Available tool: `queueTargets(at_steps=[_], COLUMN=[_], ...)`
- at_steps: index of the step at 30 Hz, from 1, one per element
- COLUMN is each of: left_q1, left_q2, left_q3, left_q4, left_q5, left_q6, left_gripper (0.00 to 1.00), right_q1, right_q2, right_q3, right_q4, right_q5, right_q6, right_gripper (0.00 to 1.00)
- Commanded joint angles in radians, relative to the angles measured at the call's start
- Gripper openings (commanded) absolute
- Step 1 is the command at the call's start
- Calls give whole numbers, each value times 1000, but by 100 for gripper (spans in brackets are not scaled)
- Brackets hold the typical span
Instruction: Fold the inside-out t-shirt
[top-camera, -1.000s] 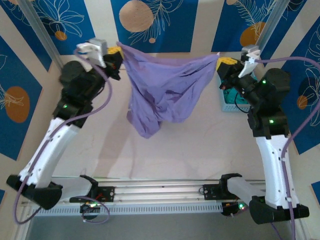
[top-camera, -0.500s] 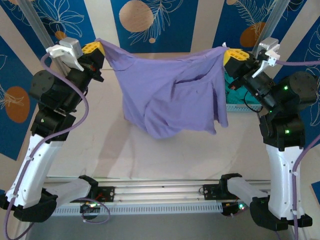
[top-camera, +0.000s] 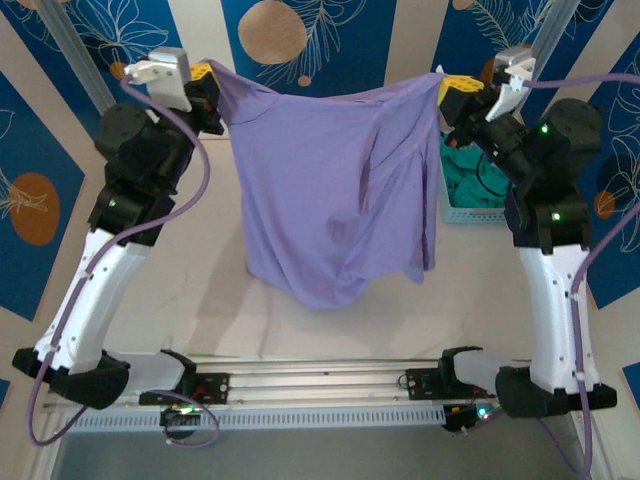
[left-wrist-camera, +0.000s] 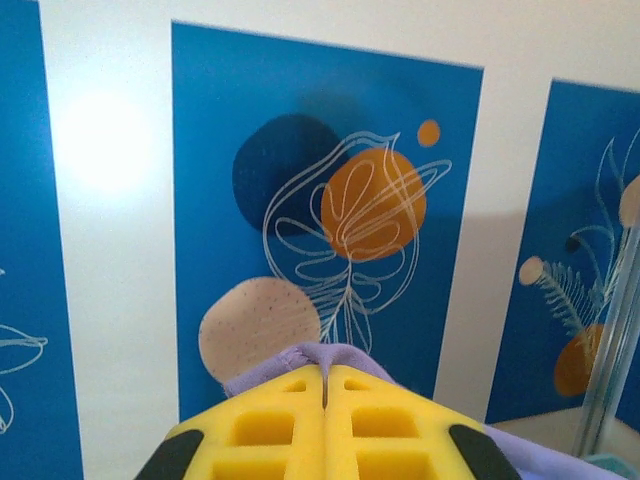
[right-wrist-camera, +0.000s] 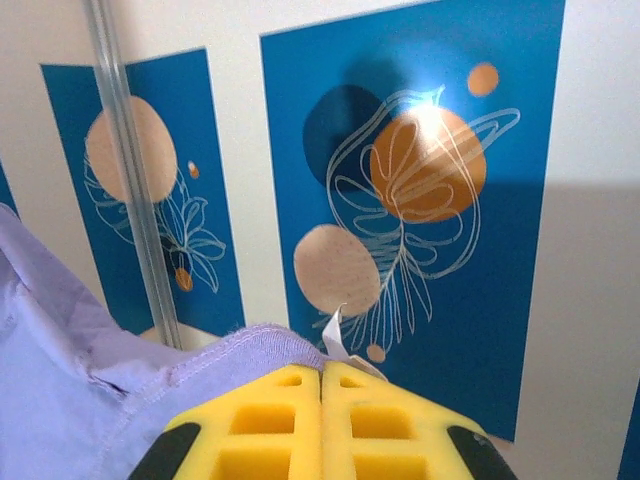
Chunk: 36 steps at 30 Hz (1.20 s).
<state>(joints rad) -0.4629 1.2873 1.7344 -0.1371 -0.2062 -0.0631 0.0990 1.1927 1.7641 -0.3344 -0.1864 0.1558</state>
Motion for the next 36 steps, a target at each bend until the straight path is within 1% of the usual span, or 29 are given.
queueTargets(at_steps=[1,6,10,14,20,22,24,27,30,31,33,36], left_q1=[-2,-6,-6,-6,-6,-6,-6,-6,-1,7,38,105], left_q2=[-20,-101,-195,-249,-241,-219,-188,-126,-49,-18,46,166], left_q3=[68,56,22,23,64,78,93,106,99,91,64,28], left_q4=[1,-8,-2,-13,-29,-35,-41,-48,-41,-31,-4,31], left_q5=[2,120,188,232,247,224,175,79,-40,-78,-119,-144], left_q6=[18,-63,-128,-180,-207,-194,-169,-110,-35,-15,4,-13], left_gripper=[0,0,0,0,0,0,0,0,0,0,0,0], right_q1=[8,17,25,27,26,26,27,27,27,27,25,25], right_q2=[-4,-40,-111,-156,-160,-146,-125,-69,14,53,142,328], right_q3=[78,130,140,172,232,245,252,254,231,222,209,234], right_q4=[-1,-40,-54,-85,-126,-130,-126,-114,-70,-49,1,65], right_q5=[0,-74,-94,-93,-48,-27,3,61,110,118,125,127], right_q6=[-10,24,44,43,5,-18,-49,-108,-169,-191,-226,-269], right_gripper=[0,0,0,0,0,0,0,0,0,0,0,0])
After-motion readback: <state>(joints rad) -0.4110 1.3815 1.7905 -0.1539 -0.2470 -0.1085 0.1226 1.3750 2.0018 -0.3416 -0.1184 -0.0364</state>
